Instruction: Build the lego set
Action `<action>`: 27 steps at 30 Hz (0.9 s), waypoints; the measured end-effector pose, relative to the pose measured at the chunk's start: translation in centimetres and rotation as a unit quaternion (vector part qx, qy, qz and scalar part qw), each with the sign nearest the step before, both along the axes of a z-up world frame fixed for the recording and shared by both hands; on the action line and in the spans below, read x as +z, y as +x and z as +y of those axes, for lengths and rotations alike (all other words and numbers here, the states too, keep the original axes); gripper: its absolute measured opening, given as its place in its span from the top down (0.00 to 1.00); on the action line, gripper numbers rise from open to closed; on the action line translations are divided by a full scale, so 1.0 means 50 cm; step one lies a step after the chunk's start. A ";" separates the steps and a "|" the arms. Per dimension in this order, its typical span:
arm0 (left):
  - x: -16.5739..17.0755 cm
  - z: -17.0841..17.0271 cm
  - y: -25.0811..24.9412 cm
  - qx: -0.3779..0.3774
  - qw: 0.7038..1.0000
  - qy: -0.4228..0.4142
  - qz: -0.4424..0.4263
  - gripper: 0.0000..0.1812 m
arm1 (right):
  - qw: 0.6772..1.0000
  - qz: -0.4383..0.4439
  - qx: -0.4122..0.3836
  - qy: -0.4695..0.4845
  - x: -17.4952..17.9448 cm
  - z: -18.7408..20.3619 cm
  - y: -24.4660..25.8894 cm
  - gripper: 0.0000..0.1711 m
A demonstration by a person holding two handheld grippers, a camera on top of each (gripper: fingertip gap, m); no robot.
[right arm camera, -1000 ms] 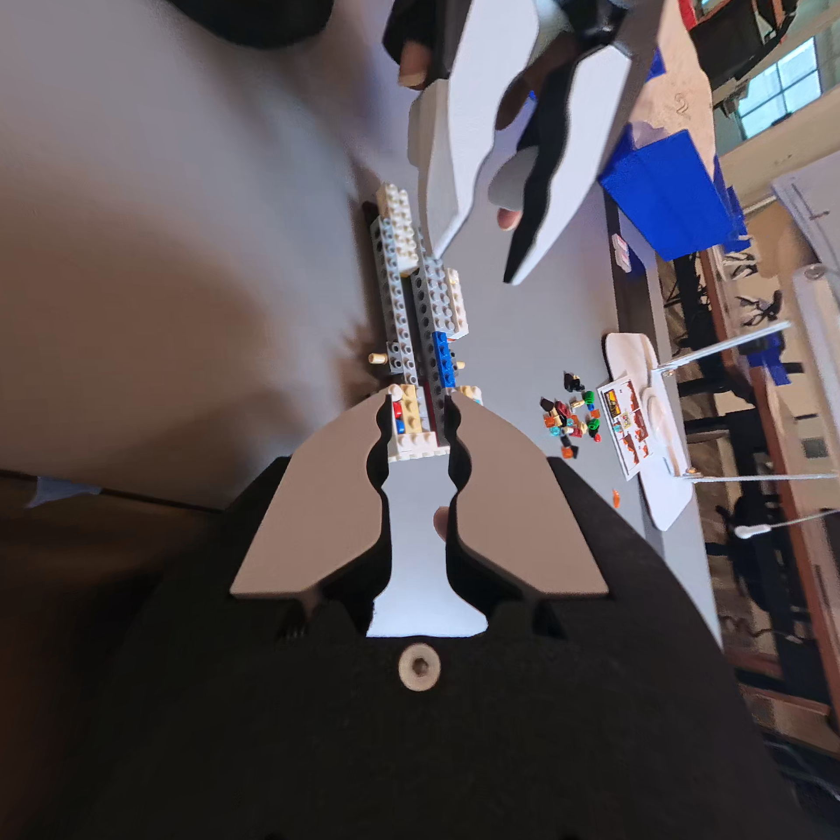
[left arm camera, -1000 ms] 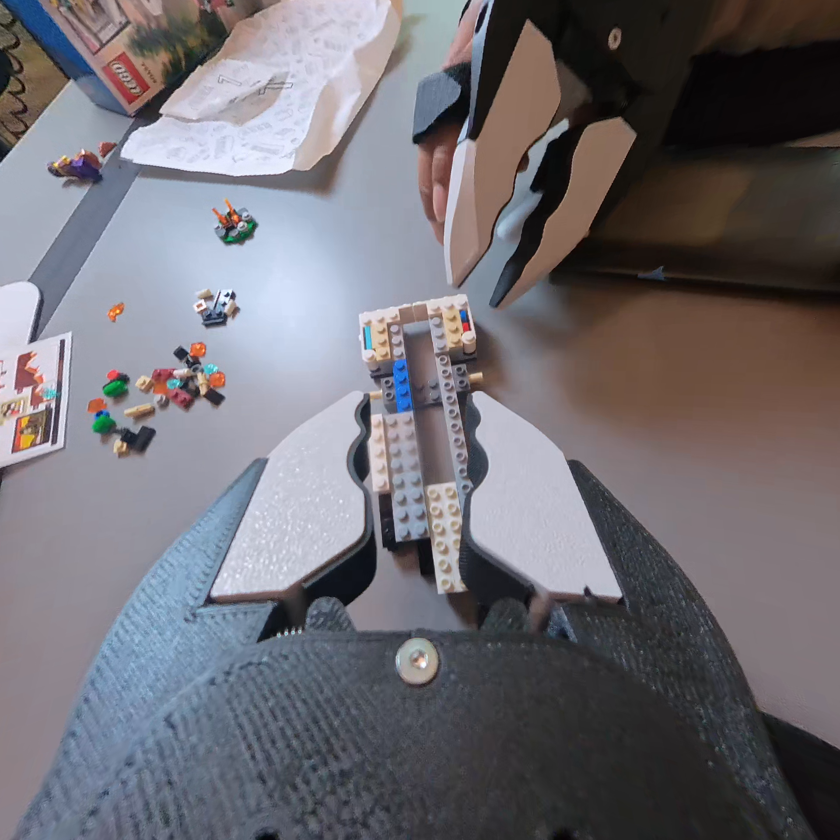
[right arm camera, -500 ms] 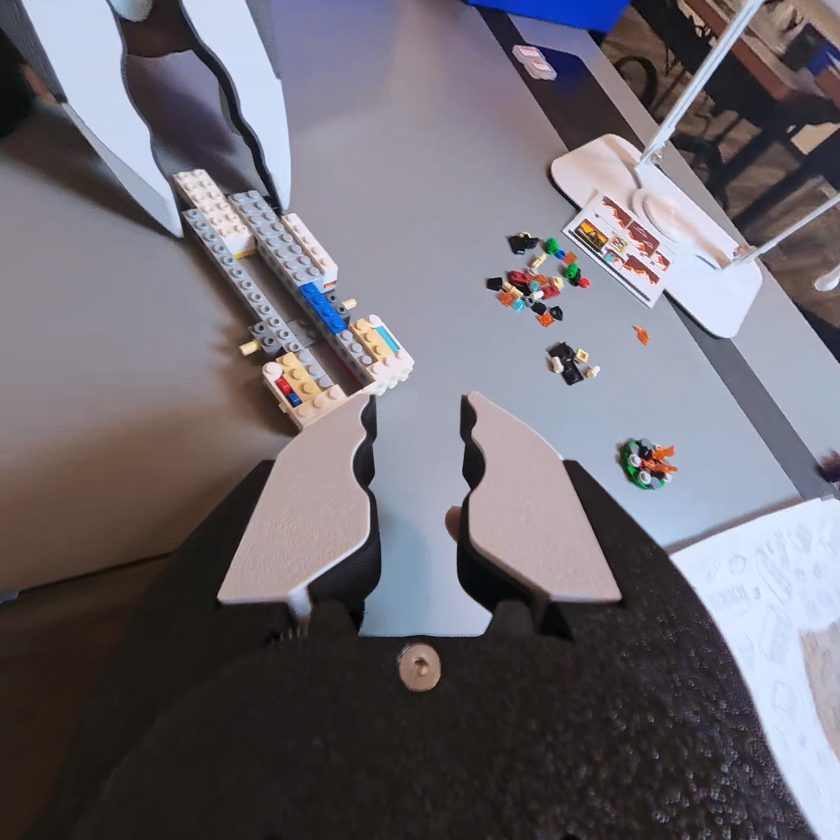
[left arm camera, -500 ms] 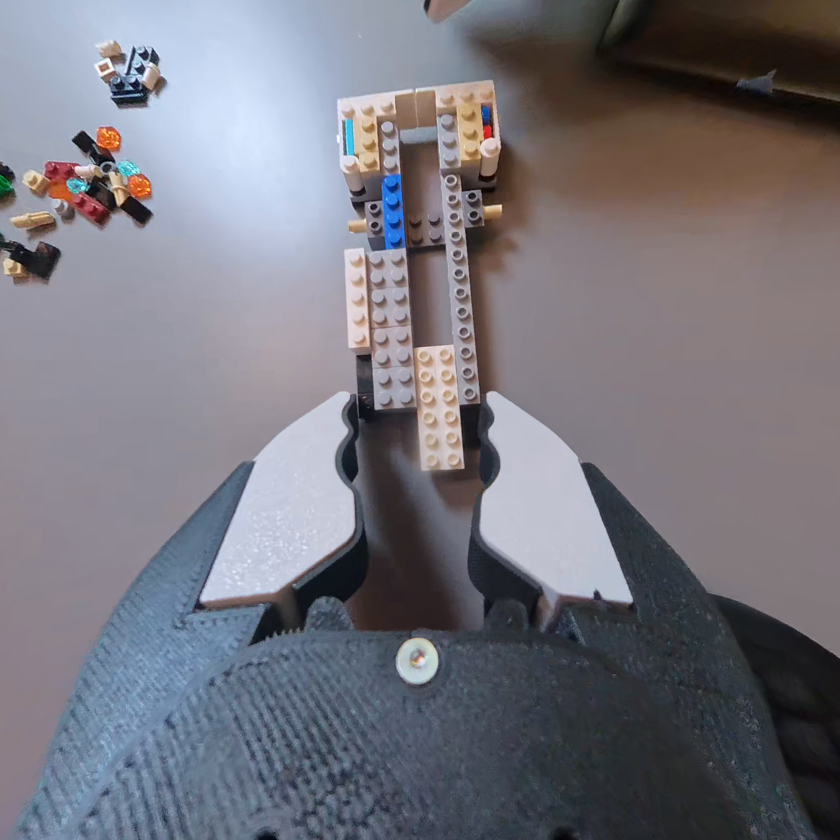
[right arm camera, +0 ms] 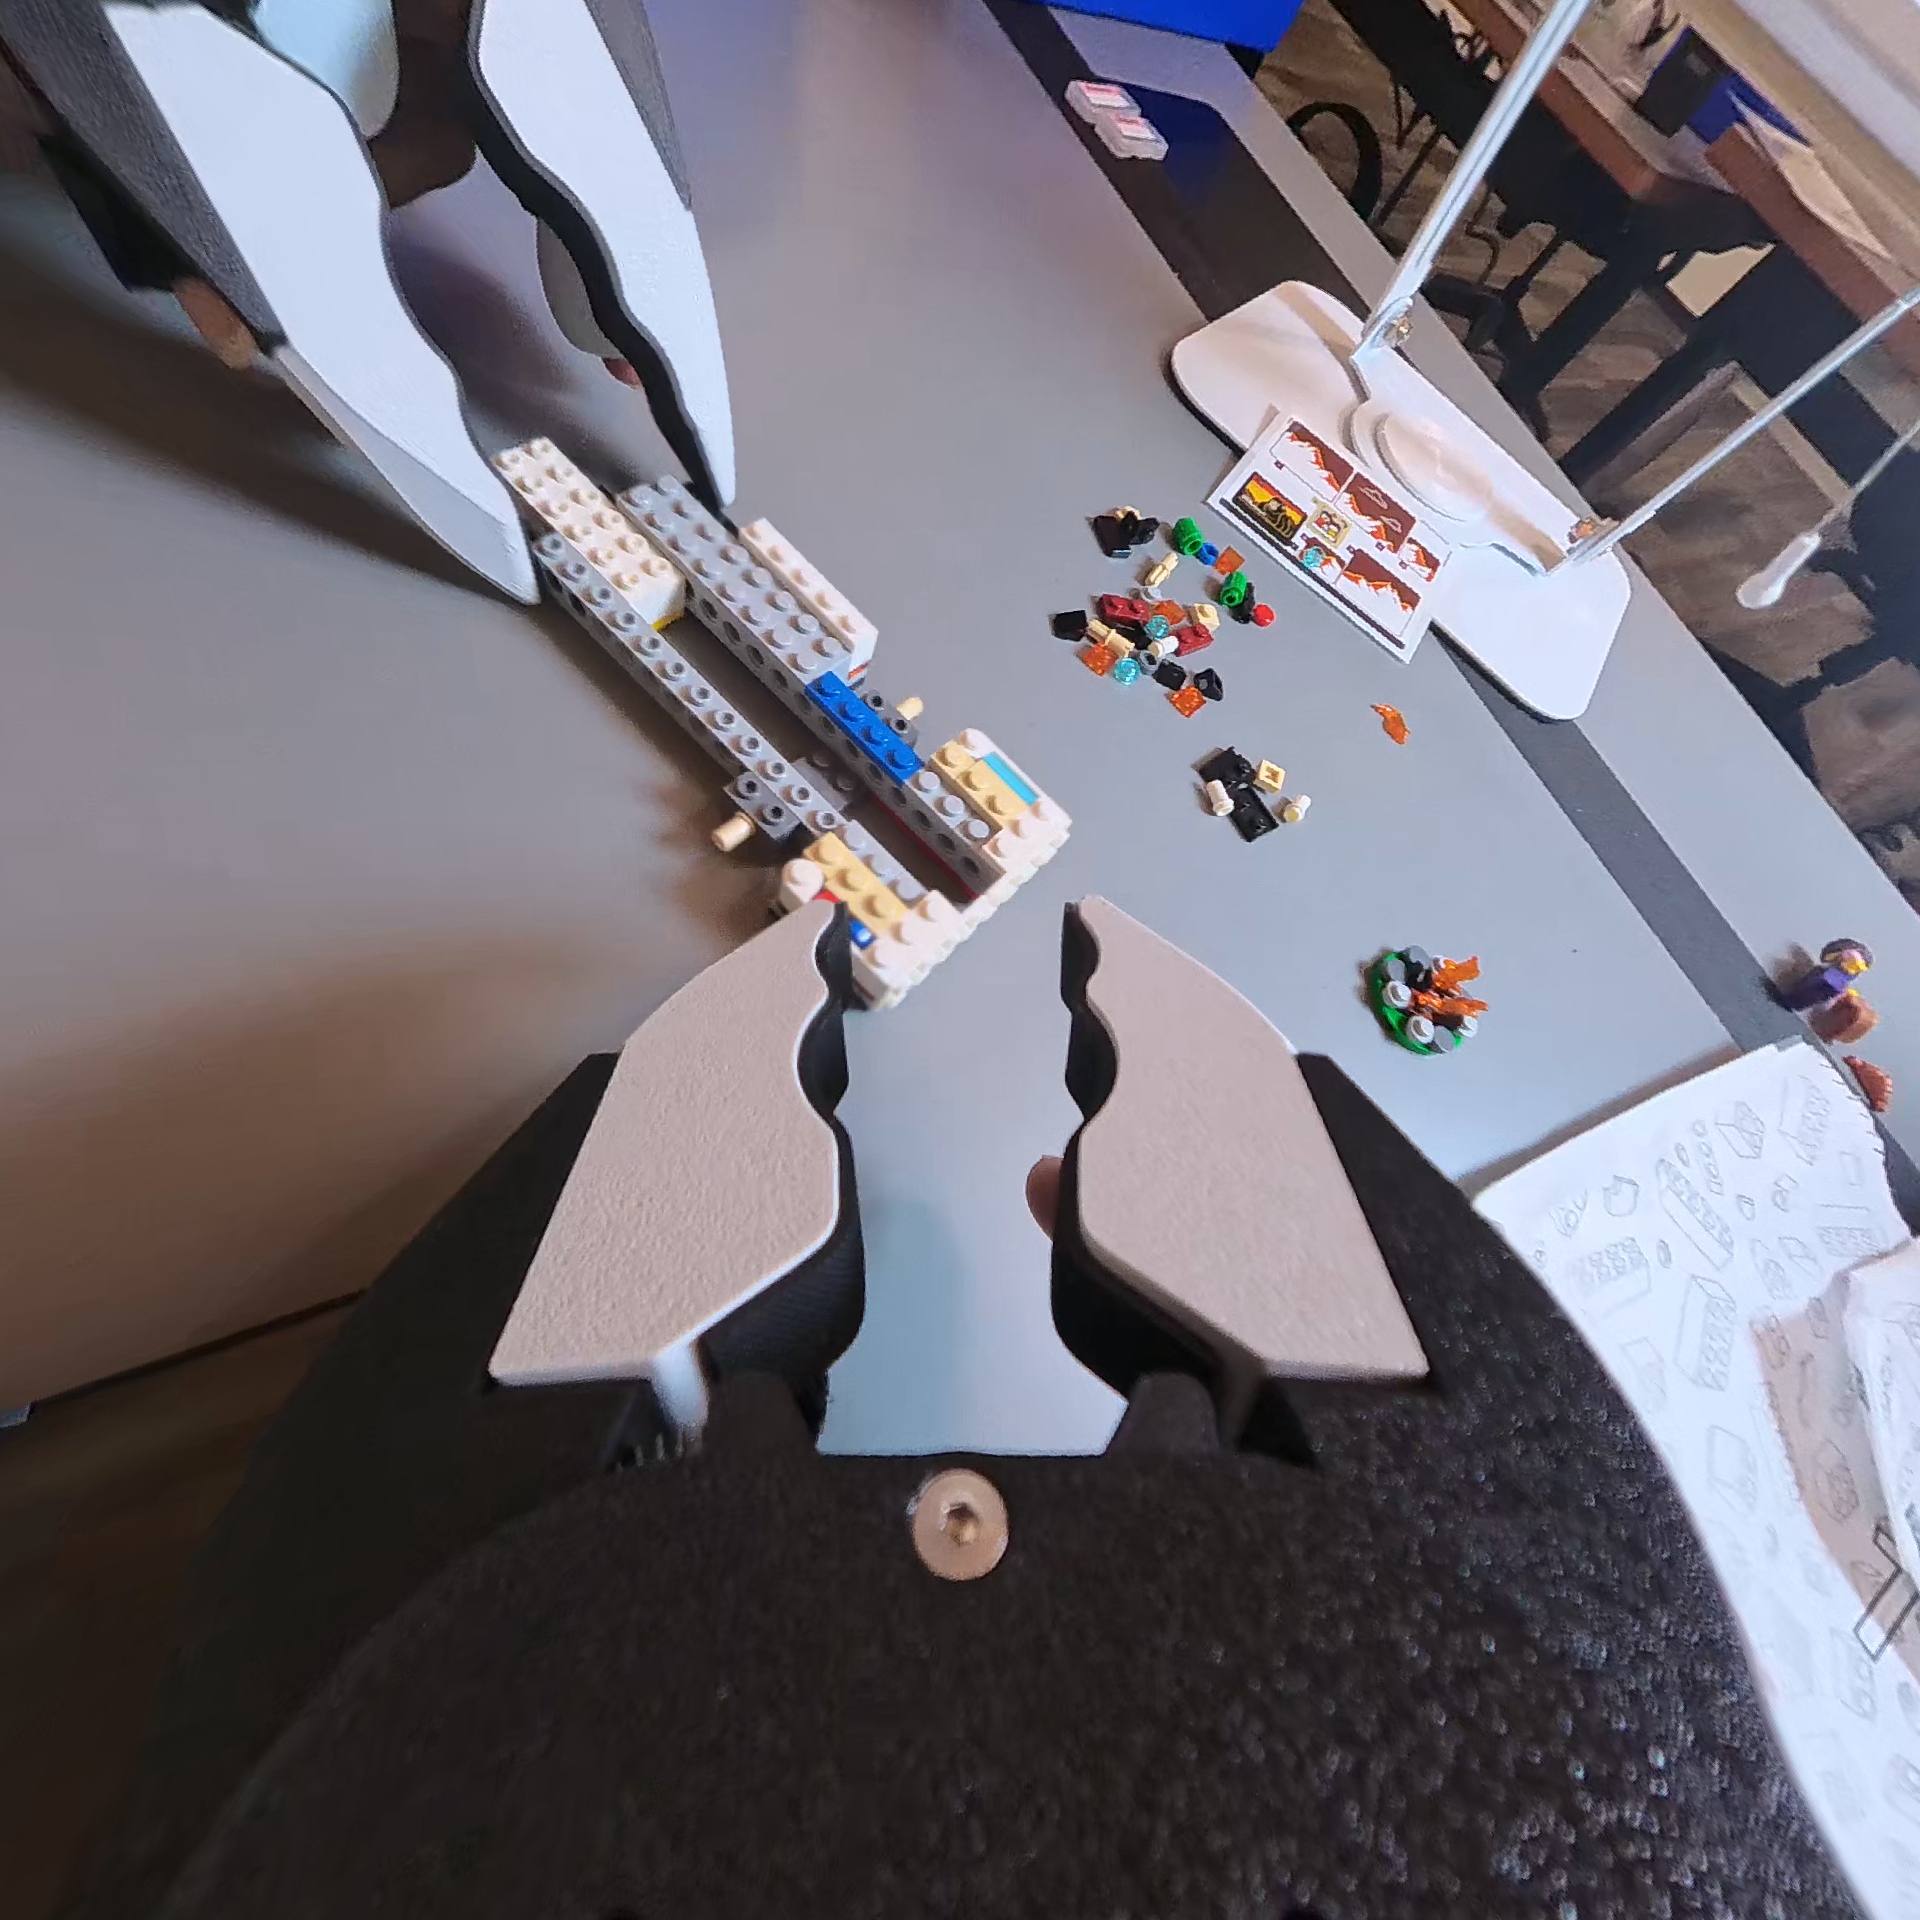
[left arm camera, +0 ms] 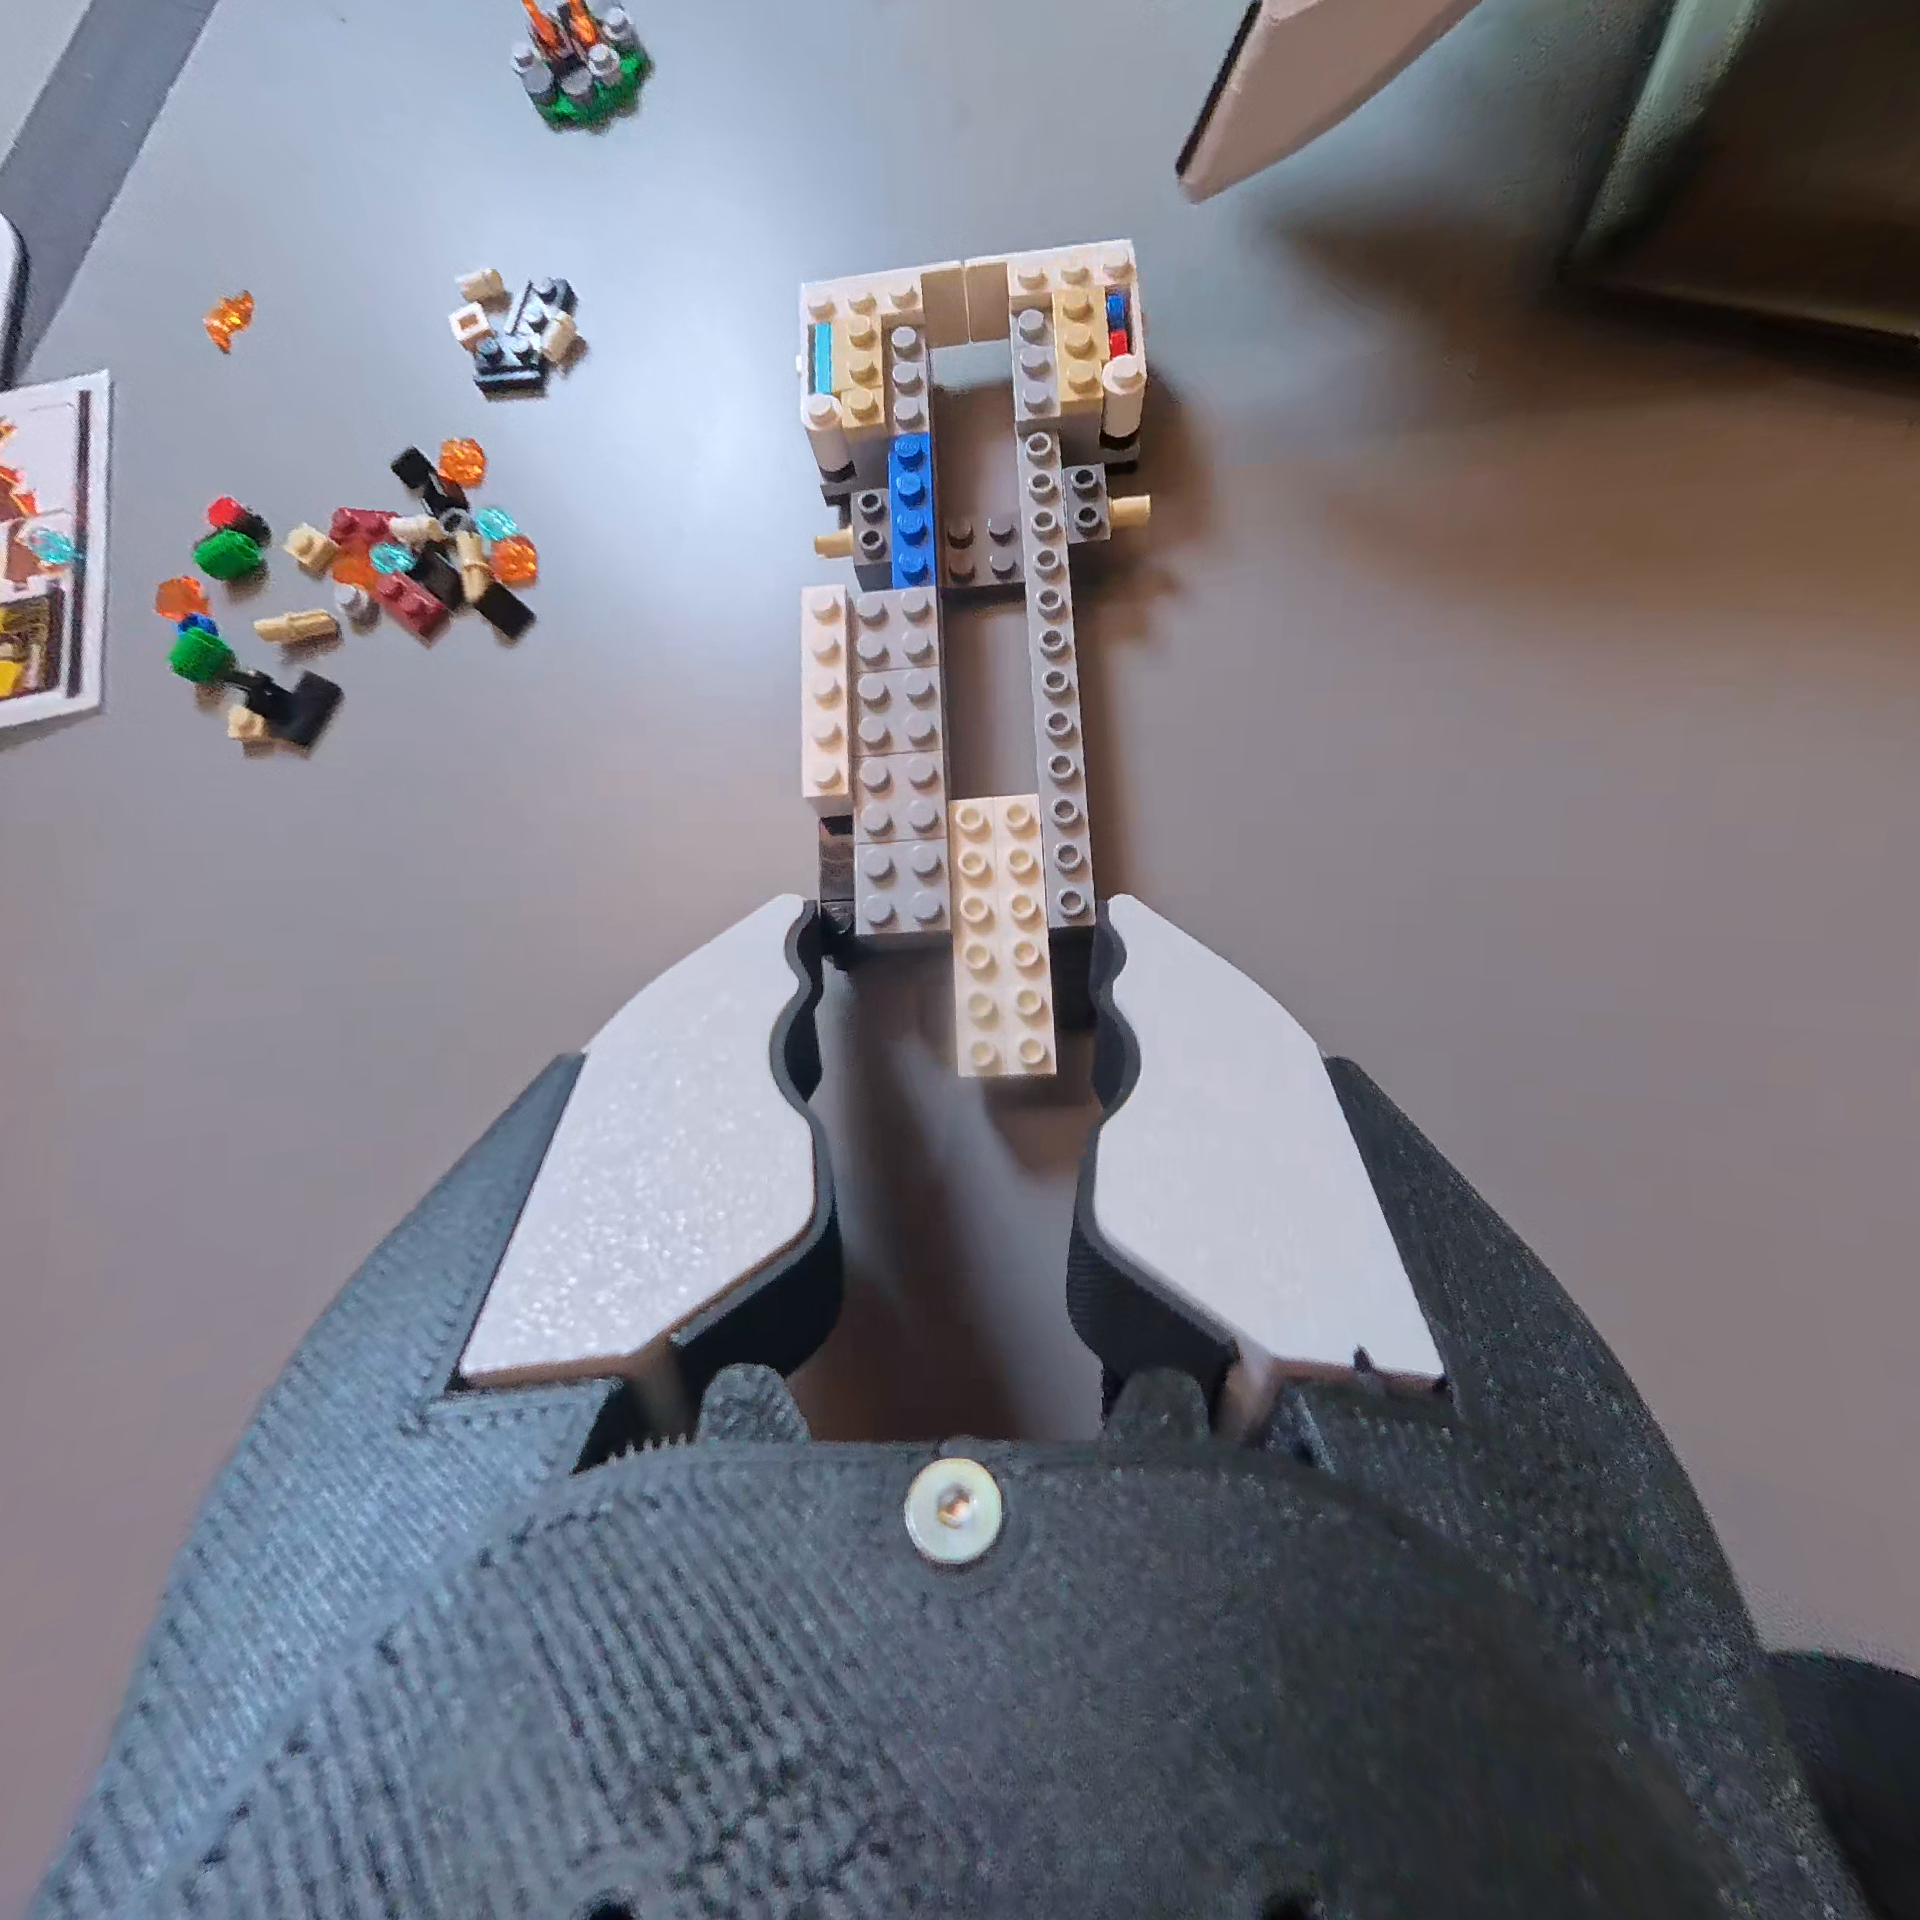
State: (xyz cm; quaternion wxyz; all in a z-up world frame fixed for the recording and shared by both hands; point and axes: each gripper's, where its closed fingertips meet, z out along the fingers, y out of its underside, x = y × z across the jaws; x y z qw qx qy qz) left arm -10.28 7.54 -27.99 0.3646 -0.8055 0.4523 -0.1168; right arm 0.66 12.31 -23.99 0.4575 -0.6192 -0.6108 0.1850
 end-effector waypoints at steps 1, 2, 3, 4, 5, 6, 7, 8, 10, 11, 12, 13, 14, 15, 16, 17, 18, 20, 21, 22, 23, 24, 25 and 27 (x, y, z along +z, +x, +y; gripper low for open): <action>0.002 0.012 0.001 0.006 1.000 0.010 -0.003 0.73 | 1.000 0.007 -0.005 -0.005 0.001 0.004 0.001 0.77; 0.006 0.026 0.000 0.014 1.000 0.025 -0.007 0.74 | 1.000 0.016 -0.011 -0.010 0.003 0.008 0.002 0.77; 0.011 0.036 -0.002 0.020 0.999 0.039 -0.014 0.74 | 0.999 0.025 -0.018 -0.015 0.005 0.012 0.003 0.77; 0.021 0.041 -0.002 0.024 0.998 0.047 -0.031 0.72 | 0.999 0.033 -0.022 -0.020 0.007 0.015 0.005 0.77; 0.036 0.044 -0.001 0.032 0.996 0.054 -0.061 0.70 | 0.999 0.040 -0.027 -0.022 0.009 0.019 0.006 0.77; 0.055 0.046 -0.001 0.042 0.993 0.062 -0.096 0.70 | 0.998 0.046 -0.032 -0.020 0.012 0.023 0.007 0.77; 0.075 0.048 -0.007 0.053 0.988 0.077 -0.126 0.70 | 0.998 0.051 -0.036 -0.015 0.015 0.028 0.009 0.77; 0.094 0.050 -0.016 0.065 0.982 0.098 -0.150 0.71 | 0.998 0.056 -0.040 -0.009 0.019 0.032 0.010 0.77; 0.119 0.053 -0.044 0.093 0.971 0.134 -0.177 0.71 | 0.996 0.071 -0.050 0.000 0.028 0.040 0.013 0.77; 0.127 0.055 -0.060 0.107 0.966 0.149 -0.181 0.72 | 0.995 0.080 -0.055 0.001 0.032 0.044 0.013 0.77; 0.135 0.059 -0.076 0.119 0.962 0.163 -0.185 0.72 | 0.994 0.089 -0.060 0.002 0.036 0.047 0.014 0.77; 0.142 0.063 -0.090 0.129 0.957 0.175 -0.190 0.72 | 0.993 0.099 -0.065 0.002 0.040 0.052 0.015 0.77; 0.151 0.067 -0.102 0.139 0.953 0.186 -0.197 0.72 | 0.991 0.109 -0.072 0.003 0.044 0.057 0.017 0.77; 0.159 0.070 -0.114 0.147 0.947 0.197 -0.205 0.73 | 0.990 0.120 -0.078 0.005 0.049 0.062 0.019 0.77; 0.168 0.073 -0.124 0.155 0.942 0.209 -0.215 0.74 | 0.988 0.132 -0.084 0.008 0.055 0.067 0.022 0.77; 0.177 0.075 -0.134 0.162 0.935 0.221 -0.224 0.76 | 0.985 0.144 -0.091 0.011 0.062 0.072 0.024 0.76; 0.186 0.076 -0.142 0.170 0.929 0.231 -0.234 0.78 | 0.983 0.154 -0.098 0.015 0.068 0.078 0.027 0.76; 0.204 0.075 -0.154 0.181 0.917 0.251 -0.251 0.81 | 0.978 0.173 -0.109 0.025 0.079 0.090 0.033 0.76; 0.214 0.073 -0.157 0.184 0.911 0.263 -0.257 0.82 | 0.976 0.180 -0.115 0.032 0.085 0.096 0.035 0.76; 0.224 0.071 -0.160 0.185 0.907 0.276 -0.260 0.84 | 0.975 0.185 -0.120 0.039 0.091 0.104 0.035 0.76; 0.233 0.068 -0.162 0.185 0.903 0.288 -0.260 0.87 | 0.972 0.190 -0.127 0.046 0.099 0.113 0.035 0.76; 0.240 0.064 -0.163 0.183 0.899 0.300 -0.259 0.92 | 0.970 0.197 -0.132 0.050 0.108 0.123 0.034 0.76; 0.246 0.061 -0.164 0.183 0.896 0.310 -0.259 0.96 | 0.969 0.202 -0.135 0.052 0.116 0.132 0.030 0.76; 0.251 0.058 -0.164 0.182 0.894 0.319 -0.256 1.00 | 0.965 0.213 -0.141 0.056 0.134 0.152 0.021 0.76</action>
